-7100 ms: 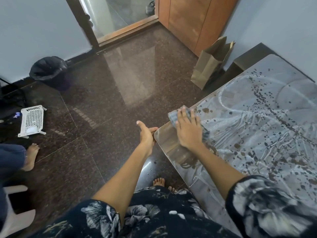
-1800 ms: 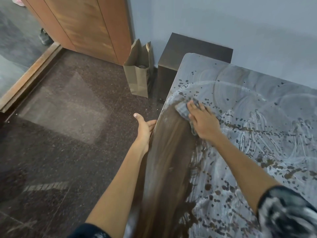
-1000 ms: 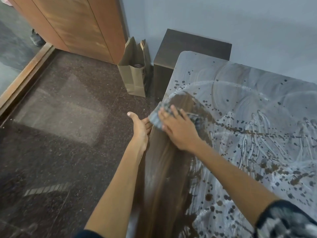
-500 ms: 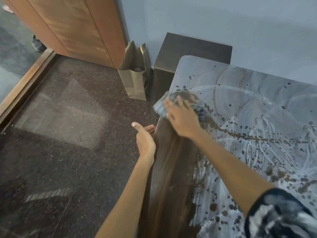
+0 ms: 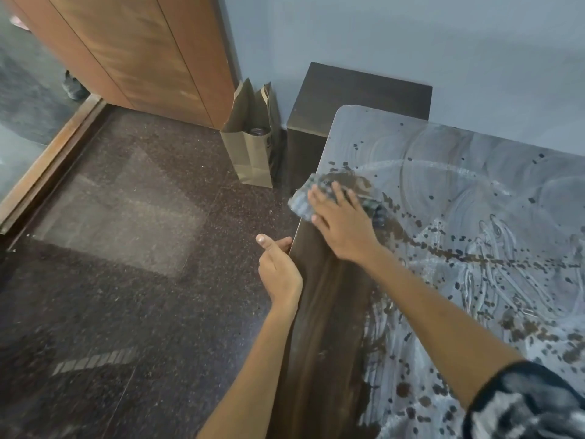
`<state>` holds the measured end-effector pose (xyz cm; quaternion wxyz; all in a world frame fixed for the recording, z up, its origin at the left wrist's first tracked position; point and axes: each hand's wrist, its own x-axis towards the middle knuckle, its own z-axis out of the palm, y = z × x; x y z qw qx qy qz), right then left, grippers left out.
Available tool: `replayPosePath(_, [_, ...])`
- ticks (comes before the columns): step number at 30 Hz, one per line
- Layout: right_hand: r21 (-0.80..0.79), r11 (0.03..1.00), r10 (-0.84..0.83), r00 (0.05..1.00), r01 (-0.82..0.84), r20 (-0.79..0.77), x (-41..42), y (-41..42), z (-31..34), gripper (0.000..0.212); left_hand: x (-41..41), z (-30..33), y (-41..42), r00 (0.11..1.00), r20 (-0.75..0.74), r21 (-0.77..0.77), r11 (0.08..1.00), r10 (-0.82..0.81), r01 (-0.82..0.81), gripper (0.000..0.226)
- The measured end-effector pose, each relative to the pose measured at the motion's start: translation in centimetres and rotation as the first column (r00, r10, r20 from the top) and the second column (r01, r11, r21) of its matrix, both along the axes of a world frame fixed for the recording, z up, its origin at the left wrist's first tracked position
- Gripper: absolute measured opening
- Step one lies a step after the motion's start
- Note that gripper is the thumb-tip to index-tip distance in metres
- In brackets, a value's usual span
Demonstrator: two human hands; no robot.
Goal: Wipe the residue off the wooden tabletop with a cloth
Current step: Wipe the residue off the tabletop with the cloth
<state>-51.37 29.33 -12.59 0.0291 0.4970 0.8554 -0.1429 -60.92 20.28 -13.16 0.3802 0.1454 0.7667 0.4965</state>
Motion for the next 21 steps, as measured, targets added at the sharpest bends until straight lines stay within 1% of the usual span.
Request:
replayPosePath(2, [0.028, 0.981, 0.194, 0.98, -0.193, -0.043, 1.4, -3.7, -0.4, 0.049, 0.2, 0.3, 0.2, 1.0, -0.023, -0.017, 1.0, -0.008, 0.008, 0.076])
replayPosePath(3, [0.016, 0.962, 0.274, 0.96, -0.273, -0.053, 2.6, -5.3, -0.3, 0.049, 0.3, 0.4, 0.4, 0.999, -0.03, -0.029, 0.999, -0.015, 0.014, 0.075])
replayPosePath(4, [-0.003, 0.948, 0.319, 0.946, -0.319, -0.05, 3.9, -5.6, -0.2, 0.049, 0.4, 0.5, 0.5, 0.999, -0.028, -0.04, 0.999, -0.02, 0.019, 0.075])
replayPosePath(5, [-0.021, 0.946, 0.324, 0.945, -0.325, -0.036, 4.9, -4.8, -0.1, 0.049, 0.5, 0.6, 0.6, 0.999, -0.024, -0.05, 0.998, -0.028, 0.027, 0.075])
replayPosePath(6, [-0.029, 0.957, 0.288, 0.958, -0.288, -0.007, 5.4, -3.5, -0.1, 0.047, 0.5, 0.6, 0.6, 0.999, -0.024, -0.058, 0.998, -0.036, 0.035, 0.075])
replayPosePath(7, [-0.015, 0.976, 0.215, 0.976, -0.215, 0.021, 5.3, -1.9, -0.1, 0.046, 0.5, 0.7, 0.6, 0.999, -0.026, -0.067, 0.997, -0.042, 0.04, 0.074])
replayPosePath(8, [-0.003, 0.994, 0.107, 0.994, -0.107, 0.029, 4.7, -0.1, -0.1, 0.046, 0.5, 0.8, 0.5, 0.999, -0.026, -0.074, 0.996, -0.045, 0.043, 0.075])
replayPosePath(10, [-0.022, 0.993, -0.113, 0.993, 0.113, 0.017, 2.5, 2.5, 0.0, 0.048, 0.5, 0.8, 0.1, 0.998, -0.022, -0.079, 0.995, -0.059, 0.057, 0.075])
replayPosePath(11, [-0.027, 0.986, -0.165, 0.986, 0.165, 0.012, 1.4, 2.9, 0.0, 0.048, 0.5, 0.8, 0.0, 0.998, -0.02, -0.078, 0.995, -0.064, 0.062, 0.075])
replayPosePath(12, [-0.03, 0.985, -0.171, 0.985, 0.171, 0.009, 0.5, 2.5, -0.1, 0.048, 0.4, 0.8, 0.0, 0.998, -0.016, -0.08, 0.995, -0.061, 0.06, 0.076])
replayPosePath(13, [-0.036, 0.989, -0.141, 0.99, 0.14, 0.0, -0.1, 1.5, -0.1, 0.048, 0.3, 0.9, 0.1, 0.999, -0.006, -0.09, 0.995, -0.054, 0.053, 0.076])
replayPosePath(15, [-0.014, 1.0, 0.017, 0.999, -0.018, -0.043, 0.2, -1.6, 0.0, 0.048, 0.3, 1.0, 0.4, 0.999, 0.008, -0.112, 0.993, -0.046, 0.047, 0.078])
replayPosePath(17, [-0.003, 0.981, 0.192, 0.978, -0.193, -0.075, 2.1, -4.7, 0.2, 0.048, 0.4, 1.1, 1.0, 0.998, -0.004, -0.116, 0.991, -0.067, 0.066, 0.079])
replayPosePath(18, [-0.016, 0.971, 0.236, 0.968, -0.238, -0.087, 3.3, -5.4, 0.3, 0.051, 0.4, 1.2, 1.3, 0.997, -0.007, -0.112, 0.991, -0.081, 0.08, 0.079])
replayPosePath(19, [-0.034, 0.967, 0.249, 0.965, -0.252, -0.081, 4.5, -5.1, 0.5, 0.054, 0.4, 1.4, 1.7, 0.995, -0.009, -0.11, 0.989, -0.102, 0.1, 0.079])
replayPosePath(20, [-0.042, 0.972, 0.23, 0.972, -0.233, -0.054, 5.6, -4.0, 0.5, 0.054, 0.4, 1.5, 2.1, 0.992, -0.009, -0.108, 0.986, -0.13, 0.128, 0.08])
replayPosePath(21, [-0.027, 0.983, 0.179, 0.984, -0.18, -0.022, 6.3, -2.5, 0.4, 0.053, 0.4, 1.8, 2.6, 0.987, -0.007, -0.102, 0.982, -0.161, 0.159, 0.081])
